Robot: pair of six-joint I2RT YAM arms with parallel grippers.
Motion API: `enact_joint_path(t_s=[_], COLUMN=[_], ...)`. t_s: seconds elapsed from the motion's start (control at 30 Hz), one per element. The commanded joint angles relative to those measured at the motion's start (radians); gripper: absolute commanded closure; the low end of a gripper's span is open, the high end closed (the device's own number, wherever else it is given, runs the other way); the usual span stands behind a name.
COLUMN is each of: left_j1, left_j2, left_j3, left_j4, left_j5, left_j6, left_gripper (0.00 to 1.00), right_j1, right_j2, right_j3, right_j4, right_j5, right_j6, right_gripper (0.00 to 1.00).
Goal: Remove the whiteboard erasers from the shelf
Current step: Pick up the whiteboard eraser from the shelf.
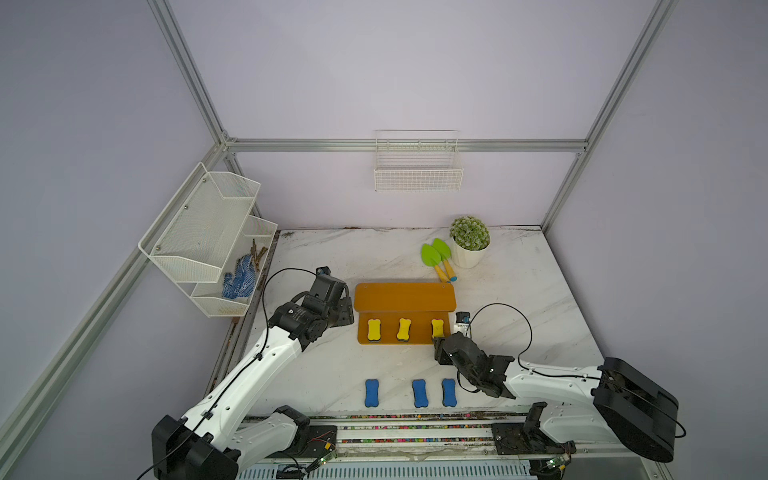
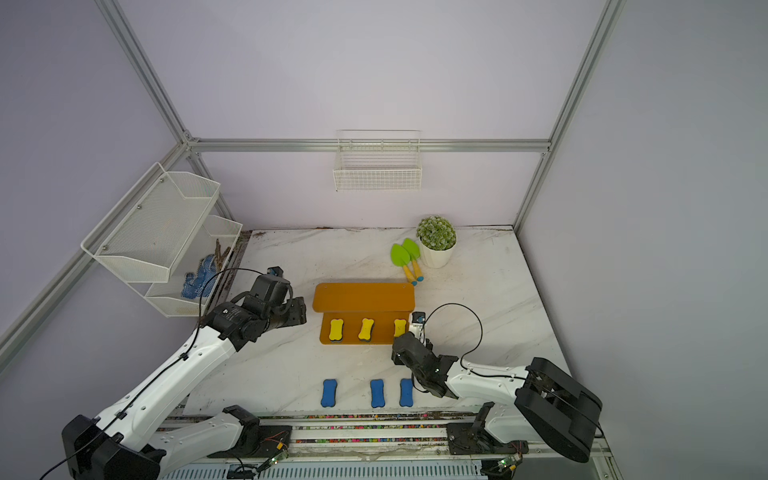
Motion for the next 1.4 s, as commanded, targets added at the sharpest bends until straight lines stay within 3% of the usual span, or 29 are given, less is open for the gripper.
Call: enact_joint_path(t_s=[0.0,0.53,0.7,0.97,1.37], left_j1=[0.031,0.086,0.090,0.098,0.103], left_j2=[-0.004,0.012,0.012,0.016,0.016], left_j3=[0.034,-0.002,-0.003,-0.006,-0.012], left_j4=[0.051,0.073,0.073,0.074,0.072], left_j5=[0.054,0.128,0.133,0.145,0.147], left_j6=[0.051,0.060,0.060,0.063,0.065], left_gripper=[0.28,0.28,0.28,0.28,0.28], right_j1=[0.008,0.008,0.008,0.007,0.002], right_j2=[0.046,0.139,0.091,0.149,0.211], right_j3=[0.030,0.106,0.053,0.006,-0.014], right_j4=[0.056,-0.031,0.044,0.199,0.264], right_j5=[0.029,0.108,0.093,0.088,0.124], right_j6=[-0.022,-0.003,-0.047,-0.099,-0.121], right_gripper=[0.38,0.35,0.37,0.37,0.27])
